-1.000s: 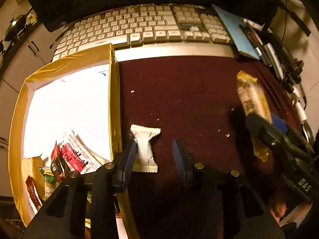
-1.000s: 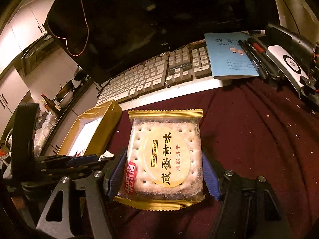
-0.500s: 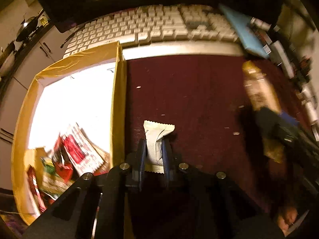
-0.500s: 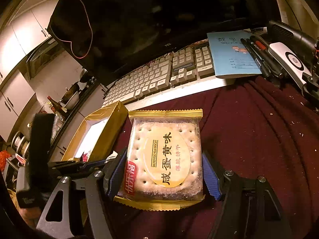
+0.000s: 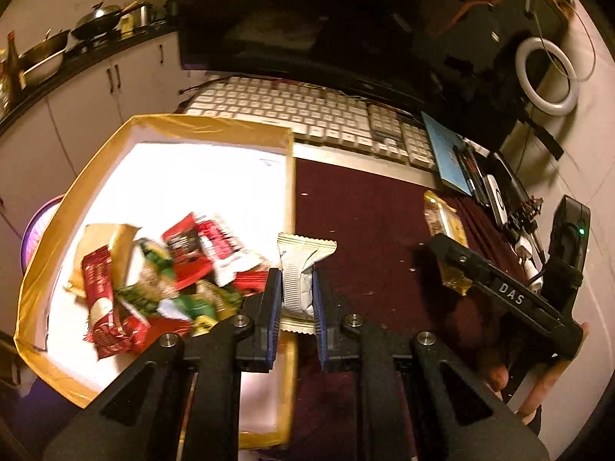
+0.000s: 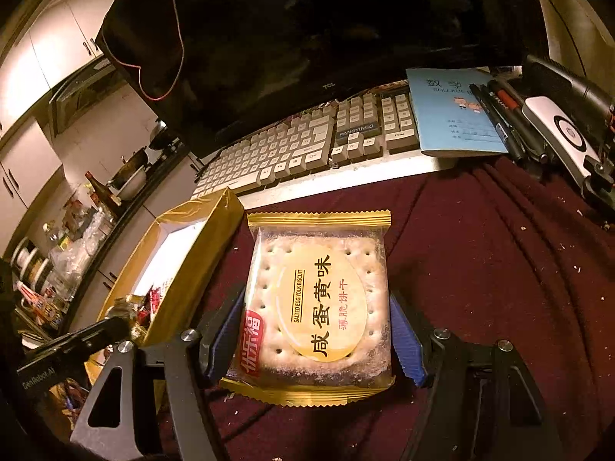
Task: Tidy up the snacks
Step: 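Carry both snacks over the tray and open both grippers to release them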
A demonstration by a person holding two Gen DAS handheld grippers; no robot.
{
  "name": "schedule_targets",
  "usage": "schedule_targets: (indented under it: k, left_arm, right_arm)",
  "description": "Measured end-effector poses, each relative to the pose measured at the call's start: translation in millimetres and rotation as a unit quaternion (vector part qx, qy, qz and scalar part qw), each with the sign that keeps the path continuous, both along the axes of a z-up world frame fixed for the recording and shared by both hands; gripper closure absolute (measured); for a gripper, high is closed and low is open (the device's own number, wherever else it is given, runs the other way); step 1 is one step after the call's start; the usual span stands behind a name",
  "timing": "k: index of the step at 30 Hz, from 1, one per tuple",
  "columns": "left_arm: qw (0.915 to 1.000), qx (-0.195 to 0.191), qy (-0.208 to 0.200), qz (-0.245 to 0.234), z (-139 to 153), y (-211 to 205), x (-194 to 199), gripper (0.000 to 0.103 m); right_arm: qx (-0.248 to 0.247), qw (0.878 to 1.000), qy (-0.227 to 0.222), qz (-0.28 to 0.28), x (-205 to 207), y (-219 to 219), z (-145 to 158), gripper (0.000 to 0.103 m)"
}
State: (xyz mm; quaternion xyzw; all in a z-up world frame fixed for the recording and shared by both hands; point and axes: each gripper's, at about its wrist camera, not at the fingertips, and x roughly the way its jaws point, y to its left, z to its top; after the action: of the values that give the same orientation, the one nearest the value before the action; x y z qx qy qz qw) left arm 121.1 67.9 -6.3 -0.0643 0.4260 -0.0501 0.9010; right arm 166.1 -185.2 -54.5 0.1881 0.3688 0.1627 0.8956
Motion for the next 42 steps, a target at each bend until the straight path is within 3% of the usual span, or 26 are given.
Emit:
schedule_targets:
  k: [4,10,17,26,32,42]
  left_arm:
    - [0.9994,-0.033,-0.003,0.012,-2,23,-4,0.09]
    - [0.9975,-0.052,-0.024,0.042,7,54,-21,0.09]
    - [0.995,-0.052,-0.028,0.08,1,85,-21,0.09]
    - [0.9917,-0.068,-0.021,0.107,-14,115,-17,0.09]
    - [0.9896,-0.068,-0.018,0.125,-22,128,-15,0.09]
    - [0.988,-0.075,-0.014,0.135,-28,140,-1,0.09]
  right_arm:
    - [-0.009,1.0,-0.012,0.002,-3,2,3,0.033]
    - [-0.024,0.999,-0.025,0.04,-12,21,16,0.033]
    - [-0.003,0.991,-0.065,0.12,-23,80,56,0.033]
    - [-0.022,0.976,-0.079,0.2,-20,158,73,0.033]
    - [-0.032,0.975,-0.049,0.215,0,189,61,0.033]
    - [-0.064,0.976,-0.054,0.199,20,213,55,0.033]
